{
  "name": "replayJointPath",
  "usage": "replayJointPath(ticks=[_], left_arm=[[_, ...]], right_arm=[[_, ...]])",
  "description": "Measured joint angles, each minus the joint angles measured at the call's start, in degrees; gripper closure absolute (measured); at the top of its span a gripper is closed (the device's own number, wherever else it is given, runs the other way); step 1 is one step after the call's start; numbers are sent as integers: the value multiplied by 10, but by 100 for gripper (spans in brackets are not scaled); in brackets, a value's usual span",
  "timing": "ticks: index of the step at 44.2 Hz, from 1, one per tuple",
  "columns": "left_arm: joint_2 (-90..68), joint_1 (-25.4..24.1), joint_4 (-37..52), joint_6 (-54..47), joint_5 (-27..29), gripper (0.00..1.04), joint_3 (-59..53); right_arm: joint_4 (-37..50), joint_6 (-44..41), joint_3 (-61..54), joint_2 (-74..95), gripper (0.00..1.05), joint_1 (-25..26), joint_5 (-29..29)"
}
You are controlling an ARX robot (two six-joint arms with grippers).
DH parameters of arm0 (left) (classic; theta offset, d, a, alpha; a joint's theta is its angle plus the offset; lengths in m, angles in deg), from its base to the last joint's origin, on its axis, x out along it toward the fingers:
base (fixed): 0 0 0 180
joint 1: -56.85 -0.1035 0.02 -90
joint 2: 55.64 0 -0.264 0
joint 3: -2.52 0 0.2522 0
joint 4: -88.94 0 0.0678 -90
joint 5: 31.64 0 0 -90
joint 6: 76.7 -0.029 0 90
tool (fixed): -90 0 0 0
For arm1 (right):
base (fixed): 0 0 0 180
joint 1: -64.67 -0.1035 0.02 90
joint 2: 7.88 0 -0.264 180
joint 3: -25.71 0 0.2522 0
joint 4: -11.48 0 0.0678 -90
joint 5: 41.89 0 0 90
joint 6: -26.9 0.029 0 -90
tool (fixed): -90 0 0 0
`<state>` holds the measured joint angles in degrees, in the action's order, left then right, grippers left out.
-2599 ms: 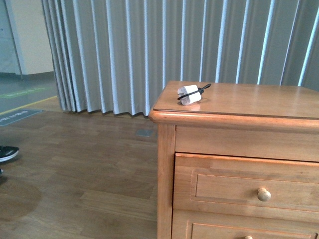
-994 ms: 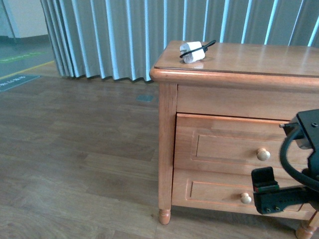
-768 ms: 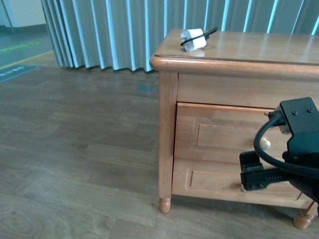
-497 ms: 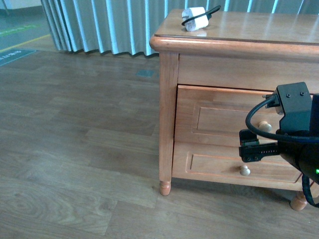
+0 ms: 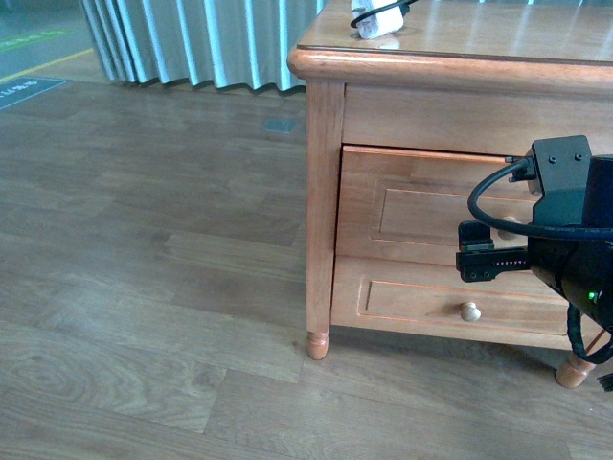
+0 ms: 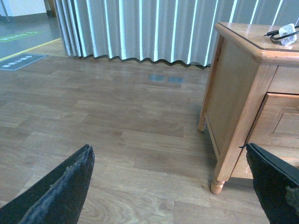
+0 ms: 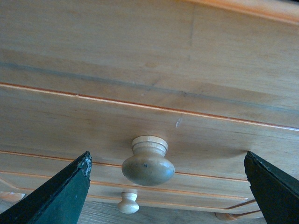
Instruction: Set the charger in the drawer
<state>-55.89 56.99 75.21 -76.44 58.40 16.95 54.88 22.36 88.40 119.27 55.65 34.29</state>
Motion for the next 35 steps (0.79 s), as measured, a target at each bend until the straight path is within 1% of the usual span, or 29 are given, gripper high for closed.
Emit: replayJointPath(ticks=[25,30,33,35], left_arm=[[0,0,0,0,0,6,0],[0,0,0,0,0,6,0],[0,0,0,0,0,6,0],[0,0,0,0,0,6,0]], right_arm=[[-13,14,9,0,9,-12,-5],[-13,14,9,0,18,-12,-5],[-13,14,9,0,25,-12,-6],[-12,14,9,0,32,-13,-5]])
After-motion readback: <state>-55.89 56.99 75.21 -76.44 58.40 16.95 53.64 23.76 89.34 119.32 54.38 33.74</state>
